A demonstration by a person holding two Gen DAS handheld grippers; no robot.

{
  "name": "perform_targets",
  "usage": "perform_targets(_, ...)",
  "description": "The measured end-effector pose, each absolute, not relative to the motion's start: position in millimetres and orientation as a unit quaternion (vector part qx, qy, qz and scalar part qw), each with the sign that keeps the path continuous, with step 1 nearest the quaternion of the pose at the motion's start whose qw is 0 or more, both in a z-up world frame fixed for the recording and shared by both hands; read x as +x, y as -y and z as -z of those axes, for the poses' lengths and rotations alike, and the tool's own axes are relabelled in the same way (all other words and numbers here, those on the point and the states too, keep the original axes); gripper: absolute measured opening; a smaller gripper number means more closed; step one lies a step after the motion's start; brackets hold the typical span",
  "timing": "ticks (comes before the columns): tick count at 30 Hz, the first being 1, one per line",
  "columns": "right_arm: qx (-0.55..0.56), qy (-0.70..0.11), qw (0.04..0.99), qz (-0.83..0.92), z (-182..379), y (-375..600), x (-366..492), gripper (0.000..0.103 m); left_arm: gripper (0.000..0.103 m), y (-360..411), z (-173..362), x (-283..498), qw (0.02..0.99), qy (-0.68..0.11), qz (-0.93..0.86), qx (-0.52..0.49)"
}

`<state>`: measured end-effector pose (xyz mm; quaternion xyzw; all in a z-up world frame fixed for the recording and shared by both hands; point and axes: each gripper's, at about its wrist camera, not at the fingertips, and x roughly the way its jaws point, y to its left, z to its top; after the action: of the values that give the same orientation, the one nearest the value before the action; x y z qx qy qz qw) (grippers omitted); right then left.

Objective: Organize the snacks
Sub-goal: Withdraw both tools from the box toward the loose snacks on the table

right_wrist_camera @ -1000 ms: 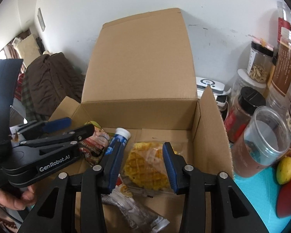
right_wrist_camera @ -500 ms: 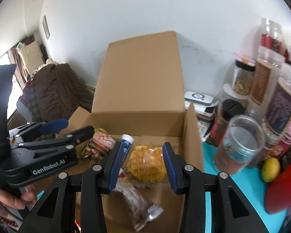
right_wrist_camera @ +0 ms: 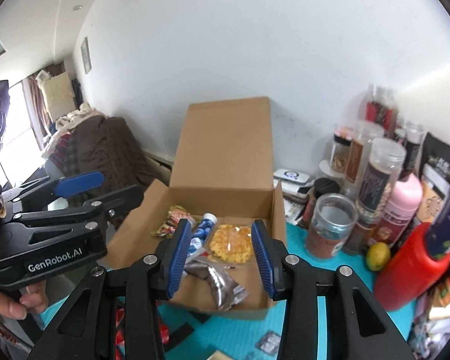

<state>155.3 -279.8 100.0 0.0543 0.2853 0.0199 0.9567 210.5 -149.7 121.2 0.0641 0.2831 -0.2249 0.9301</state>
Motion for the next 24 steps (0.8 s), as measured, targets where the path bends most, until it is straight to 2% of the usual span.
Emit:
perform_targets(11, 0.038, -0.251, 0.967, -0.02, -120.1, 259.5, 75.0, 0.042, 0.065, 133.5, -140.5, 128.4, 0.934, -0.248, 0.247, 0.075)
perform_targets(14, 0.037, -0.246, 0.968, -0.019, -120.1, 254.4, 57.9, 0.046, 0.065, 127.8, -138.9, 114.0, 0.934, -0.245, 0.25, 0.076)
perform_targets(21, 0.033, -0.25, 0.967, -0.025, -110.2, 239.9, 24.5, 0.046, 0.065, 113.1, -127.3, 81.3, 0.931, -0.247, 0.257, 0.079)
perform_targets(24, 0.033, -0.257, 0.965, -0.033, -100.7, 232.5, 13.4, 0.051, 0.065, 106.9, -119.9, 71.4, 0.928, -0.251, 0.264, 0.082)
